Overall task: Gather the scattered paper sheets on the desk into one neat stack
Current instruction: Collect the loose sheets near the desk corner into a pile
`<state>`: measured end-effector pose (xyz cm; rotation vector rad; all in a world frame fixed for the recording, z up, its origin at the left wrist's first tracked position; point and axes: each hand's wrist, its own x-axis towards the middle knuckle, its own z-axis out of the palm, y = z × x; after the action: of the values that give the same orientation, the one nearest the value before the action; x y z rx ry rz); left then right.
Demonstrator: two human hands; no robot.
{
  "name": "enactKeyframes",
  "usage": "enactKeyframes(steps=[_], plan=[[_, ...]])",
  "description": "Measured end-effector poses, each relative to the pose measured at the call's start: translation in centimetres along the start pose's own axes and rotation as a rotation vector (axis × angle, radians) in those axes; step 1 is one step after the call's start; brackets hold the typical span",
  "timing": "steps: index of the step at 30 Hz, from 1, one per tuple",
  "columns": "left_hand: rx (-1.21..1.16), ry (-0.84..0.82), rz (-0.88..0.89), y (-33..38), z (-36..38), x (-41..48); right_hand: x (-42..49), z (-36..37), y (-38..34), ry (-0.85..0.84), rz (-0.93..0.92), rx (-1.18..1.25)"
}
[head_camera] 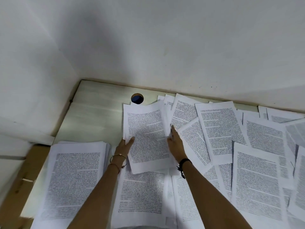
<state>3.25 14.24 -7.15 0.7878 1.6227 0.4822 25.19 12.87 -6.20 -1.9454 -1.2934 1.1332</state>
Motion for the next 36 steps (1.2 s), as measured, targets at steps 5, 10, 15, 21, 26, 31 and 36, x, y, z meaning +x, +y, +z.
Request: enactKeyframes(steps=[5,10,15,21,26,31,36], plan=[[-0.078,-0.081,-0.038,-1.0,0.2,-0.1,-3.1,1.1,0.5,0.147,0.134,0.050],[-0.065,-0.036,0.011,-0.3,-0.1,-1.8,-4.6,0.2,0.3,0.130,0.113,0.165],[-0.336,0.108,0.062,0.5,-1.5,-2.9,-6.4,-1.4,0.9,-0.043,0.216,0.232],[-0.623,0.237,-0.078,-0.2,1.2,-4.1,-8.2,-4.5,3.0,0.274,0.282,-0.052],[-0.754,0.128,-0.238,-1.3,6.9,-5.8,-10.4,-6.9,7.8,0.554,0.613,0.382],[-0.502,0.282,-0.098,-2.8,6.1,-5.4,-10.8,-7.3,10.3,0.488,0.605,0.364],[-0.157,0.654,0.107,-0.1,-0.9,-2.1,-9.7,-7.1,9.5,0.553,0.578,0.304]])
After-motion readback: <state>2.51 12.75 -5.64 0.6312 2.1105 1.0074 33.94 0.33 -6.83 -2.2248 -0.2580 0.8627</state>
